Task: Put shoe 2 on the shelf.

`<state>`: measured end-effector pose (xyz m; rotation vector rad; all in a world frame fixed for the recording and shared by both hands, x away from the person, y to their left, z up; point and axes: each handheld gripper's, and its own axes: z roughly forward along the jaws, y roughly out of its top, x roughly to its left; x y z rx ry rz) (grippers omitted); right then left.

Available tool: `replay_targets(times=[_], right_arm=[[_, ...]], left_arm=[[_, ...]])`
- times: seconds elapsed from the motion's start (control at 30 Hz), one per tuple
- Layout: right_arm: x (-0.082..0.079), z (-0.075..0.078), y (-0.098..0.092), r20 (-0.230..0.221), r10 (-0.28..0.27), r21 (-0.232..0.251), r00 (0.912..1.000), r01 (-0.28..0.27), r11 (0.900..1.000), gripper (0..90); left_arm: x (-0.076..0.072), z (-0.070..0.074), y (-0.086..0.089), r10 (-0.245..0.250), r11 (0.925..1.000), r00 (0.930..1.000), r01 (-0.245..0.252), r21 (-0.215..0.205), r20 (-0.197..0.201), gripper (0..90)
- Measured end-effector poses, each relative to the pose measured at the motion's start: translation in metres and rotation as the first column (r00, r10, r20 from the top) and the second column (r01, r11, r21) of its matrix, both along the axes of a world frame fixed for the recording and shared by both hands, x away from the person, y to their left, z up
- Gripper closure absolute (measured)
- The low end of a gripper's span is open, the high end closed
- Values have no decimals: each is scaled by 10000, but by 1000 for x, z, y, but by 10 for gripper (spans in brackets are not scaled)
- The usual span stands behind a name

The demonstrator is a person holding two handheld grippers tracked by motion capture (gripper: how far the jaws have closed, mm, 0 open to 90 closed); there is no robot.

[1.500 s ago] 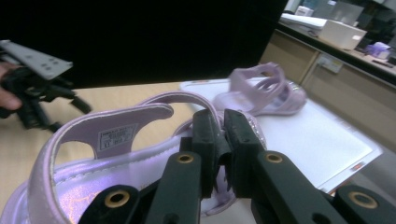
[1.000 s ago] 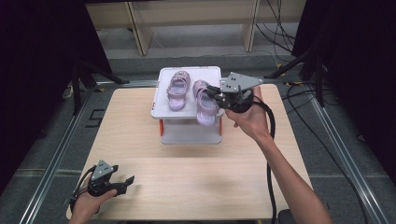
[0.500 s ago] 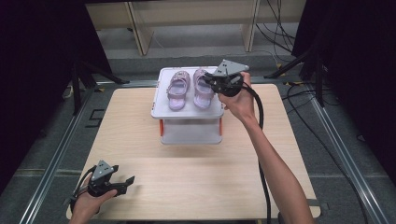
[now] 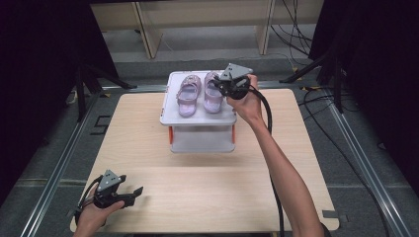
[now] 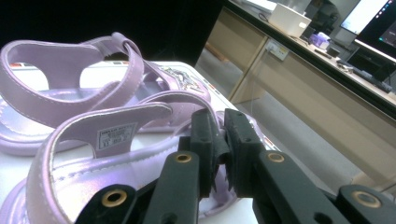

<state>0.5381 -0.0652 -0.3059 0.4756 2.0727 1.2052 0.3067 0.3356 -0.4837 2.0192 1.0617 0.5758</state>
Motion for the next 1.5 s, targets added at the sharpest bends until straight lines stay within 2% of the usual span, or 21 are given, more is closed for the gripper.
replay_targets(times=[0.03, 0.07, 0.13, 0.23, 0.4, 0.47, 0.5, 0.57, 0.67, 0.77, 0.83, 0.93, 1.07, 1.1, 1.13, 1.2, 1.3, 1.33, 1.37, 1.5], right_arm=[[0, 0, 1, 90, -23, -48, 10000, 24, 10000, 821], [-2, -1, 2, -147, 31, 14, 9999, -30, 10000, 811], [-1, -3, 4, -175, 143, -86, 9997, -144, 9999, 784], [-3, -4, 6, -200, 220, -257, 9996, -225, 9994, 773], [-2, -4, 6, -311, 249, -283, 9992, -258, 9993, 733], [-3, -2, 6, -303, 187, -360, 9994, -198, 9992, 697], [-3, -1, 5, -380, 172, -270, 9991, -182, 9995, 659], [-6, 1, 5, -532, 102, -56, 9985, -105, 9999, 656], [-10, 7, 3, -338, 133, -40, 9993, -135, 9999, 645], [-15, 12, -3, -318, 160, 319, 9994, -150, 9994, 632], [-19, 14, -8, -459, 152, 489, 9988, -130, 9987, 623], [-28, 17, -14, -591, 43, 738, 9982, 1, 9973, 616], [-41, 18, -21, -693, 317, 1120, 9971, -238, 9934, 606], [-45, 18, -22, -728, 393, 1160, 9966, -307, 9928, 602], [-49, 17, -23, -674, 434, 1165, 9968, -354, 9926, 597], [-58, 15, -25, -707, 538, 1380, 9960, -437, 9895, 592], [-74, 9, -27, -631, 871, 1717, 9942, -751, 9823, 591], [-78, 6, -28, -632, 894, 1743, 9940, -772, 9817, 591], [-84, 4, -28, -604, 923, 1674, 9939, -811, 9825, 590], [-104, -11, -29, -633, 1117, 1666, 9917, -999, 9810, 578]], left_arm=[[0, 0, 0, -17, 10000, 10000, 17, -24, 13, 184], [0, 0, 0, -14, 10000, 10000, 14, -26, 8, 184], [0, -1, -2, 104, 9994, 9999, -105, -335, -21, 184], [0, -1, -2, 109, 9994, 9999, -110, -319, -27, 184], [0, -1, -2, 91, 9995, 10000, -92, -313, -34, 184], [0, -1, -2, 49, 9996, 10000, -51, -278, -60, 184], [0, -1, -2, 53, 9996, 10000, -54, -290, -66, 184], [0, -1, -2, 88, 9994, 9999, -90, -321, -66, 184], [-1, -1, -2, 102, 9994, 9999, -103, -317, -46, 184], [-1, -1, -2, 140, 9993, 9999, -142, -349, -64, 184], [0, -1, -2, 99, 9995, 9999, -101, -295, -79, 184], [0, -1, -3, 84, 9996, 10000, -86, -275, -48, 184], [0, -2, -3, 98, 9996, 9999, -99, -249, -53, 184], [1, -1, -2, 44, 10000, 10000, -44, -56, -61, 184], [0, -2, -3, 88, 9996, 9999, -90, -259, -60, 184], [0, -2, -3, 71, 9997, 10000, -72, -237, -48, 184], [1, -2, -2, 57, 9997, 10000, -58, -249, -30, 184], [1, -2, -2, 158, 9995, 9998, -160, -270, -80, 184], [2, -1, 0, 11, 10000, 10000, -11, 8, -77, 184], [1, 0, -1, 60, 10000, 9999, -61, -47, -83, 184]])
